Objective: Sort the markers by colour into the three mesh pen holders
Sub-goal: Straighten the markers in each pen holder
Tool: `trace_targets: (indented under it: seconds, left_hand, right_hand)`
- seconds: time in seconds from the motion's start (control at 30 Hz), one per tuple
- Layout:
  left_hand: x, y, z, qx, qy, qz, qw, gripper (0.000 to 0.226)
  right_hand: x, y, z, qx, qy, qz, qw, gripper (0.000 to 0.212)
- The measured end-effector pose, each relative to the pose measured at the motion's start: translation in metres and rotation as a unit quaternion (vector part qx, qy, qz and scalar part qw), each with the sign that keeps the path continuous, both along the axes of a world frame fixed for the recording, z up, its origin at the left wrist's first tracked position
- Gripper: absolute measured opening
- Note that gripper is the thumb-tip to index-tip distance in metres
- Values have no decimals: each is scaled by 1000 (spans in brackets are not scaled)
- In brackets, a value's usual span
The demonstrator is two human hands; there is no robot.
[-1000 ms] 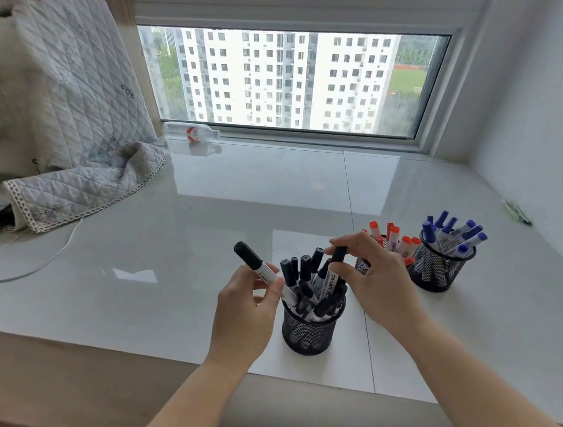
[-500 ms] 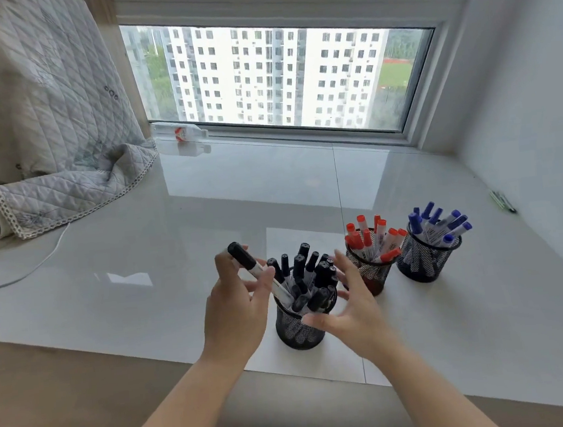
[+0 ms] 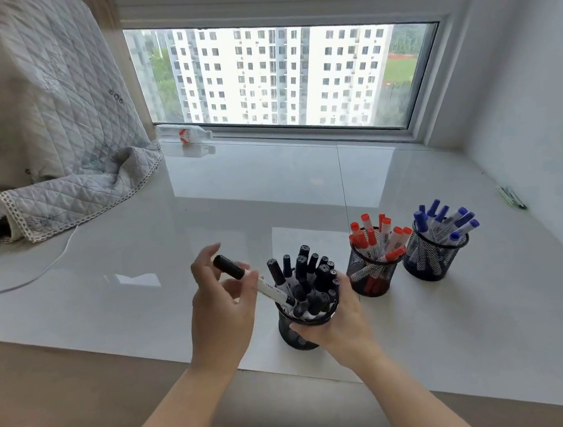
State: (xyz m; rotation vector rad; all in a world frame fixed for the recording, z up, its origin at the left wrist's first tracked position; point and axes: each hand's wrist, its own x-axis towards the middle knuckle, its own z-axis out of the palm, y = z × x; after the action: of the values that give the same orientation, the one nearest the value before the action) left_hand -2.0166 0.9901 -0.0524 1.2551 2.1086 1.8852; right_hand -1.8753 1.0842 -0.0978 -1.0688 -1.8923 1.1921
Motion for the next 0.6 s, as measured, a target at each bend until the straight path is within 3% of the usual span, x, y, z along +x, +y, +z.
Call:
trace_targets:
  seconds: [0.1,0.4,0.53,0.6]
  left_hand:
    - [1,-2,-2,13,29,2,999,47]
    - [6,-6,-6,17,110,-18,994,22]
    - [10,-5,-6,46,90,3,995,18]
    - [12,-5,-6,42,129,8,991,18]
  right_hand:
    - [-2,-4,-1,32,9,-3,999,84]
    - [-4,-12,-7,125,26,-22,992,84]
    - [-3,-10,-5,110,31,-20,993,82]
    - [-1,-8,-6,105,28,-18,994,83]
